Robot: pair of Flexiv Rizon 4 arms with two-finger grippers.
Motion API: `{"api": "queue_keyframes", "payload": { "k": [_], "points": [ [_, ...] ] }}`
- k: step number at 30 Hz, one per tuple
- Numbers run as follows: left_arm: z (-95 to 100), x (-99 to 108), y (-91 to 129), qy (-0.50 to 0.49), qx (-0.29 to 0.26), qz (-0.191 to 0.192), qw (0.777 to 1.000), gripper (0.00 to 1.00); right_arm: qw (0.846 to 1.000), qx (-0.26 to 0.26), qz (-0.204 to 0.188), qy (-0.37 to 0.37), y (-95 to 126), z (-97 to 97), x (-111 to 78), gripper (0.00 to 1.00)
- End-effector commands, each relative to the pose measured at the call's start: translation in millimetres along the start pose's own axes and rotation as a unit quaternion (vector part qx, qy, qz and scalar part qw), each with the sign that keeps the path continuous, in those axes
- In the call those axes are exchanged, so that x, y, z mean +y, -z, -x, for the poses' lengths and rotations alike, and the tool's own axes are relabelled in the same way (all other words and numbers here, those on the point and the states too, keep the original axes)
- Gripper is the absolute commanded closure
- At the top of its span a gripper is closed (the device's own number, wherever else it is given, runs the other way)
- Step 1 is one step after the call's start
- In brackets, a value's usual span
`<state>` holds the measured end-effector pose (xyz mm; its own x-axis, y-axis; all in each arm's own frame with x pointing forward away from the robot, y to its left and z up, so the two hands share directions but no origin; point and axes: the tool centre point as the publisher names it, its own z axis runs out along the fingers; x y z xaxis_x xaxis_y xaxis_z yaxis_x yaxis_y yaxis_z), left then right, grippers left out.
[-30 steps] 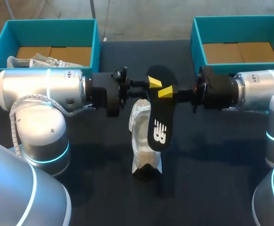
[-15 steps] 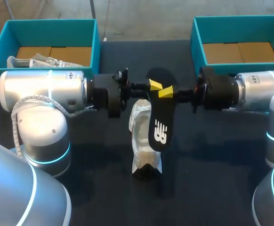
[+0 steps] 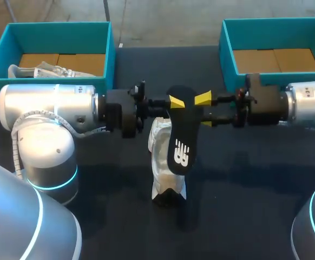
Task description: Take the shoe out of the shoebox, open the shoe tongue, remove and reinsert the insole, then place the shoe into the shoebox
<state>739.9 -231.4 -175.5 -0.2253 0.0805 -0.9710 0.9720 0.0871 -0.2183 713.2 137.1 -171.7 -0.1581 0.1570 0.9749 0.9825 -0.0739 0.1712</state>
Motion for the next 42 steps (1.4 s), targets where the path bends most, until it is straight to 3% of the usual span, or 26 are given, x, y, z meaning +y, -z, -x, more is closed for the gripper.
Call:
{"api": "queue_keyframes", "payload": {
  "k": [1, 7, 17, 42],
  "points": [
    [-3.1, -5.0, 8.6, 0.007, 0.004, -0.017, 1.0, 1.0, 0.999, -0.038, -0.018, 0.022, 15.4, -3.5, -4.0, 0.0],
    [-5.2, -11.7, 13.0, 0.033, -0.009, -0.037, 0.999, 1.0, 0.992, -0.085, -0.033, 0.087, 29.2, 2.3, -1.5, 0.0],
    [-5.8, -22.6, 15.8, 0.047, -0.018, -0.054, 0.997, 1.0, 0.972, -0.112, -0.052, 0.201, 40.9, 5.9, -4.3, 0.0],
    [0.0, -25.9, 13.6, 0.049, -0.027, -0.053, 0.997, 1.0, 0.969, -0.125, -0.044, 0.207, 42.0, 8.7, -3.0, 0.0]
  ]
}}
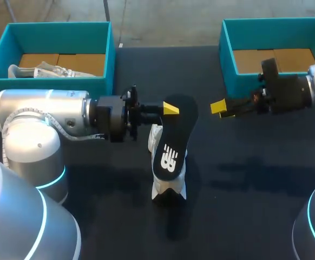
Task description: Take the shoe out of the shoebox, open the shoe tongue, remove and reinsert the insole, then place the shoe into the shoebox
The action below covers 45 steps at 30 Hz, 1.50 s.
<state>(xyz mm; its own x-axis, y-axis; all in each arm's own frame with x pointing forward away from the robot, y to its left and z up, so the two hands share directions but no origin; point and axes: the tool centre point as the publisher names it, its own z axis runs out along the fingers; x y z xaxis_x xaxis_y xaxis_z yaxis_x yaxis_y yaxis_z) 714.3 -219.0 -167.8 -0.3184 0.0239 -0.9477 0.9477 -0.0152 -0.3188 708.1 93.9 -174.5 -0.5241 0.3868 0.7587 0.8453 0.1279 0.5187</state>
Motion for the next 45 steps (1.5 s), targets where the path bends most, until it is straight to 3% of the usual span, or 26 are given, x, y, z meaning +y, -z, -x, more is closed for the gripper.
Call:
{"api": "queue_keyframes", "payload": {
  "k": [1, 16, 24, 29, 30, 45],
  "points": [
    [-0.8, -0.2, -1.2, -0.001, -0.001, 0.001, 1.0, 1.0, 1.0, -0.002, -0.001, -0.001, -0.7, -0.5, -0.5, 0.0],
    [-0.8, -0.2, -1.2, -0.001, -0.001, 0.001, 1.0, 1.0, 1.0, -0.002, -0.001, -0.001, -0.7, -0.5, -0.5, 0.0],
    [1.7, -2.7, 7.1, 0.04, -0.008, -0.017, 0.999, 1.0, 0.993, -0.012, 0.005, 0.117, 6.5, 3.9, 1.5, 0.0],
    [1.7, -8.0, 15.1, 0.078, -0.011, -0.03, 0.996, 1.0, 0.978, 0.002, -0.028, 0.205, -0.4, 6.6, 0.8, 0.0],
    [0.7, -9.4, 17.0, 0.087, -0.008, -0.029, 0.996, 1.0, 0.976, -0.015, -0.045, 0.212, -3.5, 6.5, 0.0, 0.0],
    [-10.5, -38.6, 35.5, 0.186, -0.036, -0.063, 0.98, 1.0, 0.976, -0.015, -0.045, 0.212, -3.5, 6.5, 0.0, 0.0]
  ]
}}
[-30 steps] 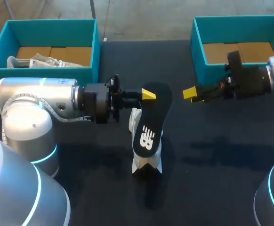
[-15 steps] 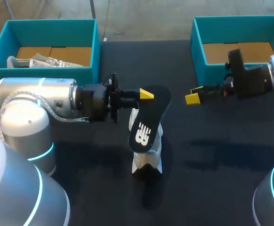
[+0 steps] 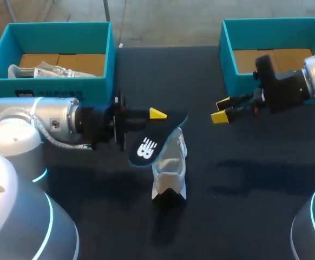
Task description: Take the shoe out of the shoebox, open the shoe tongue, remove and reinsert the insole, then place the shoe into the shoebox
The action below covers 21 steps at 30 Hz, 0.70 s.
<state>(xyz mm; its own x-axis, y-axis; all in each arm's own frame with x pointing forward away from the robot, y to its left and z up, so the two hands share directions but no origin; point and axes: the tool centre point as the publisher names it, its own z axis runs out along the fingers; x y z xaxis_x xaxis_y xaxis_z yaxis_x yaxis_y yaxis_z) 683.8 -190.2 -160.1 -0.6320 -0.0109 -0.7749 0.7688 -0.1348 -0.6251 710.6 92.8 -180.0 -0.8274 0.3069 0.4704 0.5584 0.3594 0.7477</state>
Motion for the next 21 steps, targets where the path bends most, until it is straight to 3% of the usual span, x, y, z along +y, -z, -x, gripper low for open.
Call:
{"api": "queue_keyframes", "payload": {
  "k": [1, 4, 8, 13, 21],
  "points": [
    [-11.1, -4.5, 8.0, 0.009, -0.006, -0.004, 1.0, 1.0, 1.0, 0.0, -0.001, -0.001, -2.1, 0.8, 0.7, 0.0],
    [-16.9, -3.5, 10.6, 0.014, -0.013, -0.005, 1.0, 1.0, 0.997, -0.046, -0.009, 0.058, 0.8, 3.5, -1.7, 0.0],
    [-25.2, -4.5, 12.4, 0.022, -0.016, -0.006, 1.0, 1.0, 0.989, -0.068, -0.014, 0.131, 4.5, 12.8, -15.6, 0.0],
    [-33.7, -5.5, 12.2, 0.031, -0.024, -0.011, 0.999, 1.0, 0.971, -0.111, -0.016, 0.213, 4.8, 7.8, -35.0, 0.0],
    [-49.7, -0.5, 12.9, 0.034, -0.032, -0.015, 0.999, 1.0, 0.937, -0.124, -0.028, 0.326, 0.0, 7.7, -52.7, 0.0]
  ]
}}
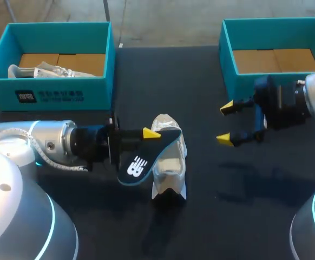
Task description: Take the shoe out of the shoebox, open the shoe tongue, remove and reinsert the insole, then place the shoe into the shoebox
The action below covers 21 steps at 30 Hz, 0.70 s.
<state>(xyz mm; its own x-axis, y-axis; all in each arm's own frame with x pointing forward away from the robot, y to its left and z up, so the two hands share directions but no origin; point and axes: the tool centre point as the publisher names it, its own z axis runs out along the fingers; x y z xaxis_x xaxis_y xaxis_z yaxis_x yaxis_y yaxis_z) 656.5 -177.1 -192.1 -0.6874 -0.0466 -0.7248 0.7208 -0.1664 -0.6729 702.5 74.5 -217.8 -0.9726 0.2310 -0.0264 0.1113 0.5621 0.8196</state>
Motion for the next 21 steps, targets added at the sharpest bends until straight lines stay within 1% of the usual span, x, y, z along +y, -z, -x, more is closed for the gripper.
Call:
{"api": "queue_keyframes", "payload": {
  "k": [1, 2, 5, 8, 14, 20, 21],
  "points": [
    [-9.4, 3.9, -0.3, -0.001, -0.011, 0.0, 1.0, 1.0, 0.995, -0.033, -0.001, 0.089, 1.9, -14.7, -8.2, 0.0],
    [-11.3, 4.8, -0.8, -0.001, -0.013, 0.001, 1.0, 1.0, 0.994, -0.038, -0.003, 0.1, -0.5, -16.5, -10.0, 0.0],
    [-16.9, 7.3, -2.9, 0.001, -0.016, 0.004, 1.0, 1.0, 0.993, -0.022, -0.011, 0.114, -7.4, -20.9, -14.9, 0.0],
    [-21.8, 8.6, -5.3, 0.004, -0.016, 0.006, 1.0, 1.0, 0.993, -0.008, -0.008, 0.119, -11.7, -22.1, -18.5, 0.0],
    [-30.7, 14.1, -4.9, 0.012, -0.022, 0.016, 1.0, 1.0, 0.991, 0.015, -0.028, 0.13, -24.1, -26.2, -21.6, 0.0],
    [-38.9, 20.5, -2.8, 0.014, -0.022, 0.027, 0.999, 1.0, 0.987, 0.034, -0.063, 0.143, -40.6, -32.8, -19.9, 0.0],
    [-40.0, 21.2, -2.4, 0.014, -0.021, 0.028, 0.999, 1.0, 0.987, 0.034, -0.063, 0.143, -40.6, -32.8, -19.9, 0.0]
  ]
}}
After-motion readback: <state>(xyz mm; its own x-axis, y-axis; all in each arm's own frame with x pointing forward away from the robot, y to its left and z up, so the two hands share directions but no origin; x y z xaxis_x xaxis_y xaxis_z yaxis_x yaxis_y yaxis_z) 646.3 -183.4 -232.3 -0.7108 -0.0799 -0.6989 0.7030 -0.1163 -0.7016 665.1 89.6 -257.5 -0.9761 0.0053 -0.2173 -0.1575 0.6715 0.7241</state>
